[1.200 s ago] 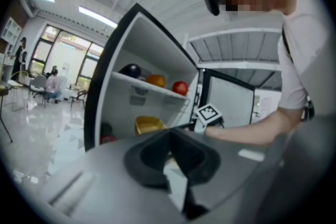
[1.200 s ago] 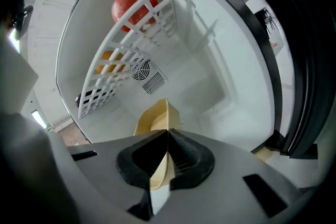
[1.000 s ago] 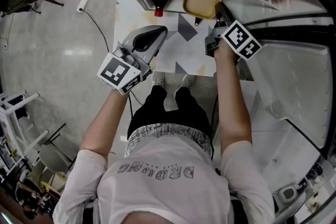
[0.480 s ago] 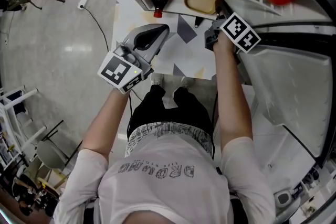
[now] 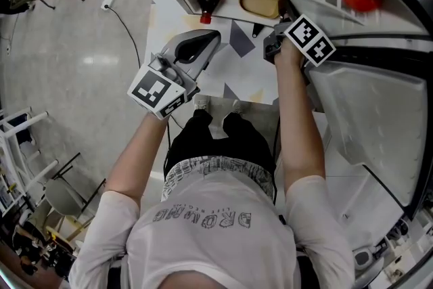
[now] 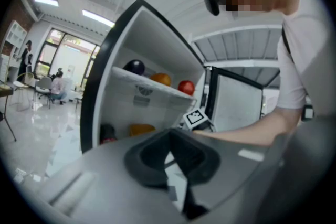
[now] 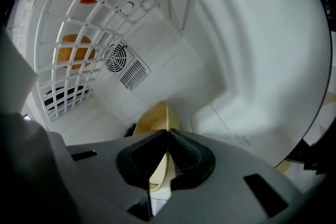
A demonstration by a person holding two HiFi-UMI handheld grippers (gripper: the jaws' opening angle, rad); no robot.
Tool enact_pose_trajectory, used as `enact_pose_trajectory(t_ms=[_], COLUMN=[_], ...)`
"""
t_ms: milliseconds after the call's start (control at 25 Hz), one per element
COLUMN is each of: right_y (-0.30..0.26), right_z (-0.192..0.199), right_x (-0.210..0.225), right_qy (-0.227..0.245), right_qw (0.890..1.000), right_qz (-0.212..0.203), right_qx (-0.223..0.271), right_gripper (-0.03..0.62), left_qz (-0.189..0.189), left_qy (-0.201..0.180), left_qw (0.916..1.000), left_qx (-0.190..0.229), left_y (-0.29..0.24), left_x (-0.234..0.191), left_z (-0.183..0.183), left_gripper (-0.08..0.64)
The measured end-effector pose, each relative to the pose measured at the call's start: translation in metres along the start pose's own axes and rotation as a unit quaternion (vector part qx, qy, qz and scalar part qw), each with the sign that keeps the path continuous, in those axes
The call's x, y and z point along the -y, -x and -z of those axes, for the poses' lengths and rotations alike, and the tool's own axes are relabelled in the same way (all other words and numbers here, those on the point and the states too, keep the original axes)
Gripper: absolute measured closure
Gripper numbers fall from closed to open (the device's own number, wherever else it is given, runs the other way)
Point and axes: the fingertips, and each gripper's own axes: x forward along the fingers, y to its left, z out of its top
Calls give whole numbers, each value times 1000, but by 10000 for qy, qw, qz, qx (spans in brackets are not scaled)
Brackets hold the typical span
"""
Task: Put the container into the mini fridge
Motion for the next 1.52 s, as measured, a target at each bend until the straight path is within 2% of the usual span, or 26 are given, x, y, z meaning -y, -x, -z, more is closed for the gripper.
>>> enact_pose_trajectory(t_ms=[440, 600, 960, 1200, 1520], right_y=[-1, 6, 45, 82, 136], right_z=[-3, -5, -5, -12, -10], right_x=[4, 1, -18, -48, -100], right_qy=[-45, 58, 531, 805, 1282], right_qw=[10000, 9999, 9983, 9962, 9891], right_qz=[85, 133, 148, -85, -618], right_qx=[4, 86, 200, 329, 382], right_gripper=[539, 525, 537, 561, 581], left_qz=[2, 37, 192, 332, 415], left_qy=[-23, -34, -169, -240, -303], left_qw=[10000, 10000, 9996, 9989, 9981], left_qx=[11, 18, 99, 209, 343], left_y=[8, 10, 18, 26, 43], left_x=[-2, -1, 9, 21, 36], left_z=[-6, -9, -32, -49, -67], left_gripper=[555, 555, 555, 555, 555])
